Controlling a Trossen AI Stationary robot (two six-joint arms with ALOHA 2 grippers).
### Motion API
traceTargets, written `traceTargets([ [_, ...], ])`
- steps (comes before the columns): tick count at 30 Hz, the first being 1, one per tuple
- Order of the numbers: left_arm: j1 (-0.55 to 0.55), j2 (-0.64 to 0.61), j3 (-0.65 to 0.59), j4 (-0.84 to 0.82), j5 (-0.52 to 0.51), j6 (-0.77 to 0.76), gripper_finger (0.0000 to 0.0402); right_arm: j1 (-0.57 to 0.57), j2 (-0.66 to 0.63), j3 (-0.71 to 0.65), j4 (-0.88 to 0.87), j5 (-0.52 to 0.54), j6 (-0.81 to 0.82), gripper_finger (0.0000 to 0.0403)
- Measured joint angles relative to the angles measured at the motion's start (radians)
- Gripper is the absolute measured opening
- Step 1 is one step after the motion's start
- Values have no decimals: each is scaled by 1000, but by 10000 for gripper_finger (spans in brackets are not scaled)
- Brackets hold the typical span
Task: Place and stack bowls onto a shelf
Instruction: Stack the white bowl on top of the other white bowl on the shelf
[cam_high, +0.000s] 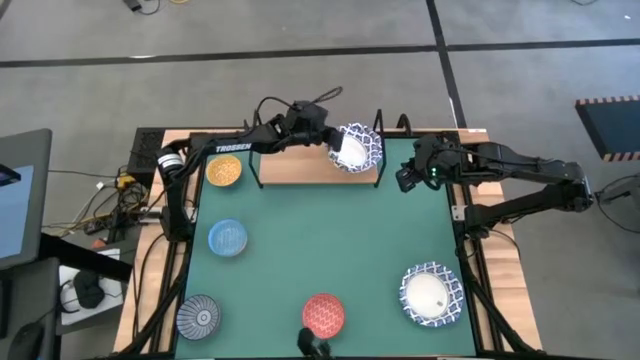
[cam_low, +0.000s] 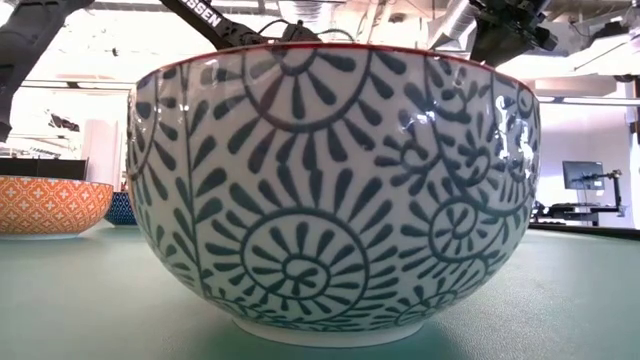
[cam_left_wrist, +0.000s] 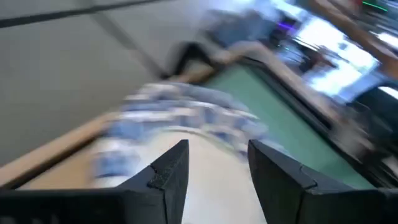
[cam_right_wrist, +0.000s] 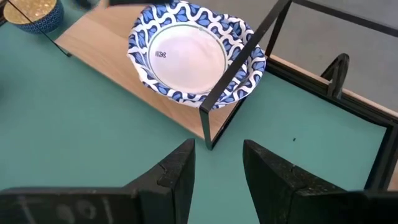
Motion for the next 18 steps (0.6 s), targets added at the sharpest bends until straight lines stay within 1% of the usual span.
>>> traceTargets([
  [3, -5, -39, 0, -1, 184, 128, 134, 1, 0, 0, -14, -3, 16, 162],
  [4, -8, -52, 0, -13, 226, 178, 129, 0, 0, 0, -11, -7, 17, 162],
  [6, -15, -73, 1, -58, 254, 262, 120, -2, 0, 0, -12, -25, 17, 162],
  [8, -20, -83, 1, -105, 255, 324, 112, -10, 0, 0, -11, -53, 16, 162],
  [11, -21, -83, 1, -193, 242, 374, 100, -21, 0, 0, -11, -83, 18, 162],
  [15, -20, -47, 0, -296, 127, 402, 87, -24, 0, 0, -12, -93, 57, 162],
  [18, -18, -14, 0, -264, 102, 400, 80, -14, 0, 0, -13, -132, 86, 162],
])
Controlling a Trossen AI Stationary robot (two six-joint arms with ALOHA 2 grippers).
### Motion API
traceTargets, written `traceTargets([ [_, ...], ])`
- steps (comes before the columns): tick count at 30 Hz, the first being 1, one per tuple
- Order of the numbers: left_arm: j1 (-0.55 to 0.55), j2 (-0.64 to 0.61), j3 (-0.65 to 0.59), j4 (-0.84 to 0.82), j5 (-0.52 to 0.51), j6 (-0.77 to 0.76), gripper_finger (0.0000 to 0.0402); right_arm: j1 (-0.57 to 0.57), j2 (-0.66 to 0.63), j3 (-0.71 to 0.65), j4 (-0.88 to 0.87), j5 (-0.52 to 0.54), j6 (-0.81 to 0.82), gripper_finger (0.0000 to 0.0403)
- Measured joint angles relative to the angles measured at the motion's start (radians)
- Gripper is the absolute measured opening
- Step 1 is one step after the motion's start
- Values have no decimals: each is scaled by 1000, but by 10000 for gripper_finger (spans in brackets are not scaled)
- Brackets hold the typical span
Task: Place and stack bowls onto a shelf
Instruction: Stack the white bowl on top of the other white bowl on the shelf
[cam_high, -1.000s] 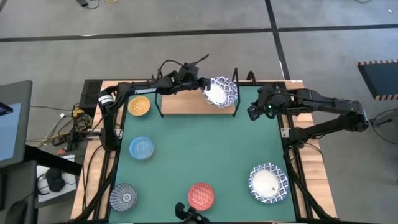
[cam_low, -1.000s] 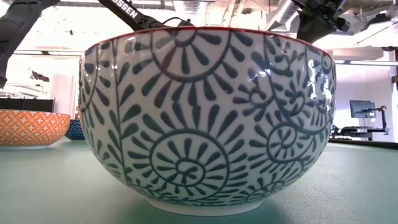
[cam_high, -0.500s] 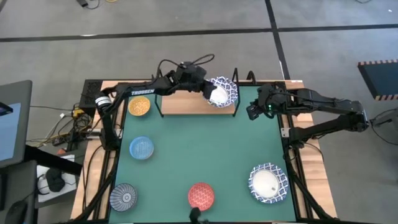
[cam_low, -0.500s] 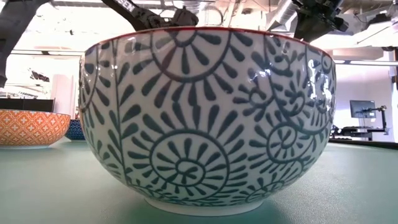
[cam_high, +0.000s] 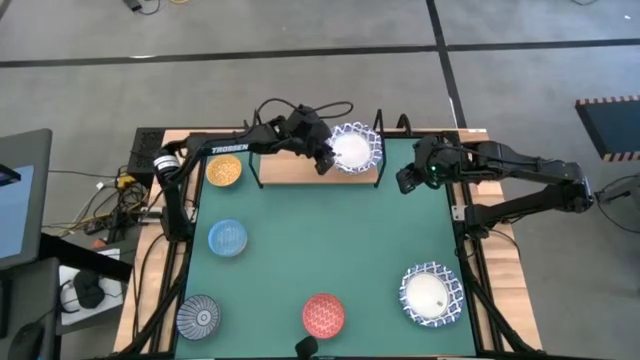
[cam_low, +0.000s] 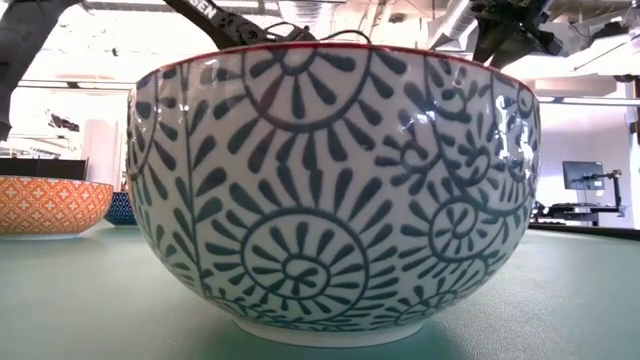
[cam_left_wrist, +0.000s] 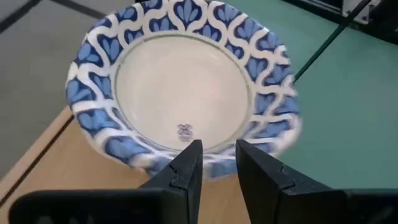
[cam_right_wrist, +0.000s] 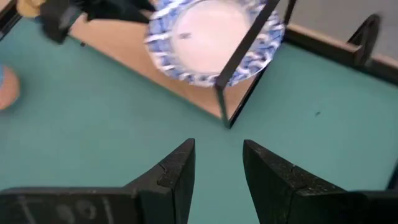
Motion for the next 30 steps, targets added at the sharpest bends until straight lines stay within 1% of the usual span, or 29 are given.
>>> traceTargets([
  [4, -1, 28, 0, 48, 4, -20, 78, 43, 6, 0, -46, -56, 46, 162],
  [8, -1, 17, 0, 20, 32, -55, 77, 117, 31, -1, -158, -156, 78, 162],
  [10, 0, -10, 0, -7, 51, -59, 77, 163, 51, -1, -212, -200, 93, 162],
  [12, 0, -43, 0, -39, 65, -55, 77, 217, 69, -10, -230, -243, 101, 162],
  [17, -1, -151, 0, -166, 79, 5, 77, 379, 99, -88, -185, -395, 101, 162],
  [20, -1, -222, 0, -226, 66, 53, 77, 480, 126, -135, -166, -400, 114, 162],
  [24, -1, -289, 0, -248, 51, 81, 77, 592, 156, -201, -108, -402, 114, 171],
  [27, -1, -314, 0, -246, 51, 83, 77, 642, 176, -262, -53, -410, 120, 190],
  [30, -6, -313, 0, -259, 49, 91, 77, 662, 192, -327, 2, -432, 135, 210],
])
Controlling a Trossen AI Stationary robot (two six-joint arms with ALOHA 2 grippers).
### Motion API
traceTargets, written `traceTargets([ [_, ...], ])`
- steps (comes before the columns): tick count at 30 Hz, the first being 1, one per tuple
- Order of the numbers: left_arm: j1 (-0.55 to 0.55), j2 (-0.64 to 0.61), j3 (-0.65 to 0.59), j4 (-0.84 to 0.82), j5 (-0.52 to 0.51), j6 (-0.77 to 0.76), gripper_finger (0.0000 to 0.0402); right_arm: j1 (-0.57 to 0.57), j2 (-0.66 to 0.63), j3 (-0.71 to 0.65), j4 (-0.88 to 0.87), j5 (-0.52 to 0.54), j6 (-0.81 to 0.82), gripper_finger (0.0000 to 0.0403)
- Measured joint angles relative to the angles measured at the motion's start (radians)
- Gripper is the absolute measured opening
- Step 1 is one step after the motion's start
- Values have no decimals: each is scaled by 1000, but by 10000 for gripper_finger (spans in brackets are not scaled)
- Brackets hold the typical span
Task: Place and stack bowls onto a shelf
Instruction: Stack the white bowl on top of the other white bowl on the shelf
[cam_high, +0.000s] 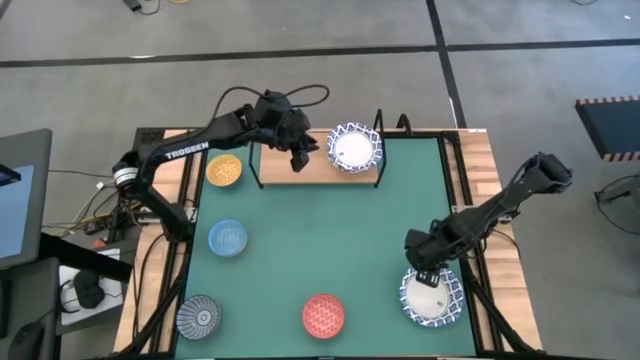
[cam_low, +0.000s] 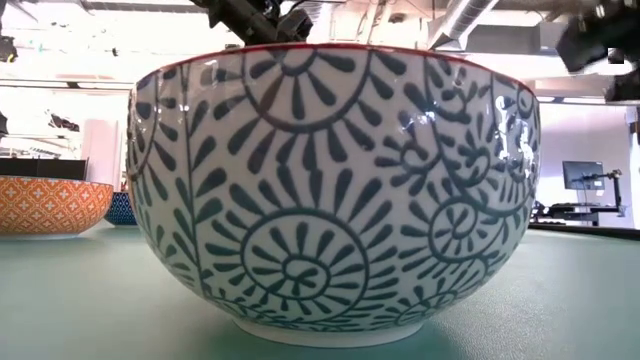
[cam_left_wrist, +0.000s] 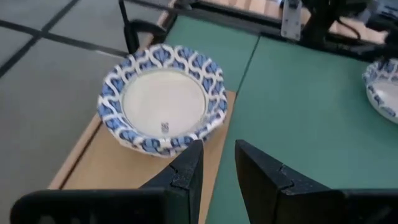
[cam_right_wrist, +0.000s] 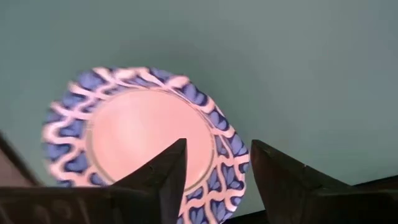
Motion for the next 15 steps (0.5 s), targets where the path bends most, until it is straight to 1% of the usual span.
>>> traceTargets([
  [4, -11, 7, 0, -32, 1, 0, 77, 3, 7, -89, 82, -51, 25, 224],
  [9, -12, 14, 0, -114, -2, -2, 77, -8, 6, -188, 188, -58, 43, 216],
  [12, -12, 15, 0, -164, -3, -3, 77, -10, 6, -235, 234, -72, 74, 201],
  [15, -12, 15, 0, -196, -4, -2, 77, -14, 6, -261, 259, -77, 126, 166],
])
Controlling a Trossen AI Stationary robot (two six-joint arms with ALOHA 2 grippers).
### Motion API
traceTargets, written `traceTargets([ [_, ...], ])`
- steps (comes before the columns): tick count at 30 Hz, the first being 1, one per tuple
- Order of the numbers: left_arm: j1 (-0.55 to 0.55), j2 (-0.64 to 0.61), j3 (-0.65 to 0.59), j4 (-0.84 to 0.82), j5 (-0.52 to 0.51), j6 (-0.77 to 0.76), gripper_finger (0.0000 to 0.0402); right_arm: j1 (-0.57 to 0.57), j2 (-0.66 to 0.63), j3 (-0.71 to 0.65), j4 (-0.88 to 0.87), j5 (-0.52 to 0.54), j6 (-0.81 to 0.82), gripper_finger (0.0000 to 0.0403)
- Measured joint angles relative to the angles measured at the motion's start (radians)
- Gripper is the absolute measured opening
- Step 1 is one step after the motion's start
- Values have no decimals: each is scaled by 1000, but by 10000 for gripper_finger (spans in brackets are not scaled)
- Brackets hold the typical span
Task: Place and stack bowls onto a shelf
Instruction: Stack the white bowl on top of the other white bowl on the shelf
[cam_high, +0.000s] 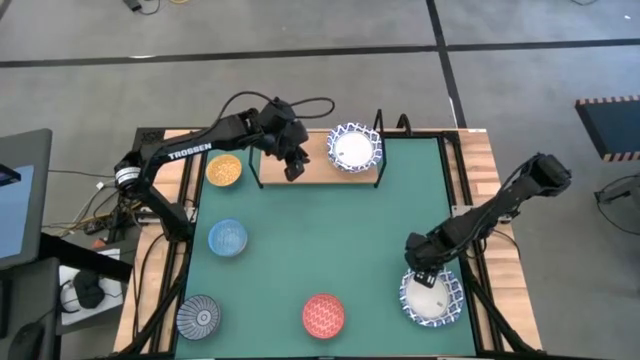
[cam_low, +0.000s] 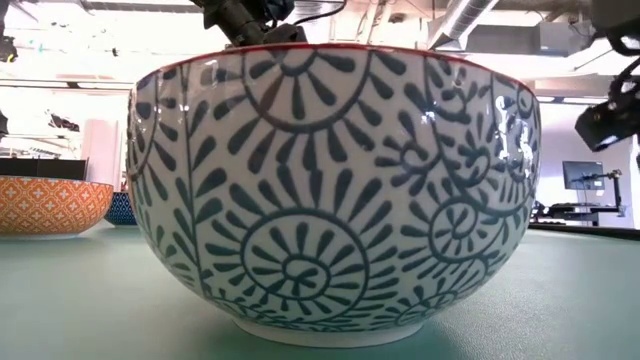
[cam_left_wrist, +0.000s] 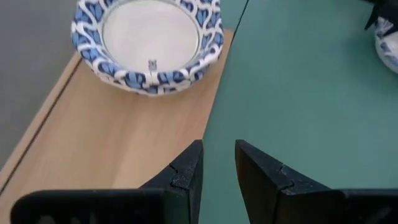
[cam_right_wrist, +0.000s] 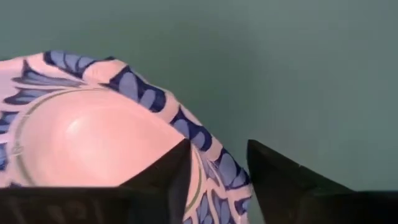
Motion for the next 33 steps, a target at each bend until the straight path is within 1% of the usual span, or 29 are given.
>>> traceTargets([
  [2, 0, 0, 0, -13, 0, -2, 77, -1, 0, -2, 4, -2, 24, 130],
  [6, 0, 0, 0, -19, 1, -18, 77, -8, -9, -1, 55, -7, 67, 41],
  [7, 0, 0, 0, -20, 1, -30, 77, -12, -15, 0, 73, -13, 81, 25],
  [10, 0, 0, 0, -18, 1, -70, 77, -34, -33, 21, 91, -8, 137, 23],
  [13, -2, 0, 0, -11, 1, -104, 77, -78, -49, 64, 88, 55, 179, 38],
  [15, -7, 0, -9, 15, 1, -113, 77, -120, -55, 107, 89, 119, 182, 39],
  [19, -22, 1, -17, 28, 13, -135, 77, -225, -54, 195, 90, 251, 143, 22],
  [24, -32, 0, -18, -5, 3, -156, 78, -337, -51, 273, 88, 424, 114, 27],
  [28, -31, 0, -18, -17, 38, -198, 84, -391, -51, 320, 90, 529, 96, 35],
  [33, -35, -9, -18, -19, 88, -208, 100, -414, -51, 361, 92, 643, 35, 22],
])
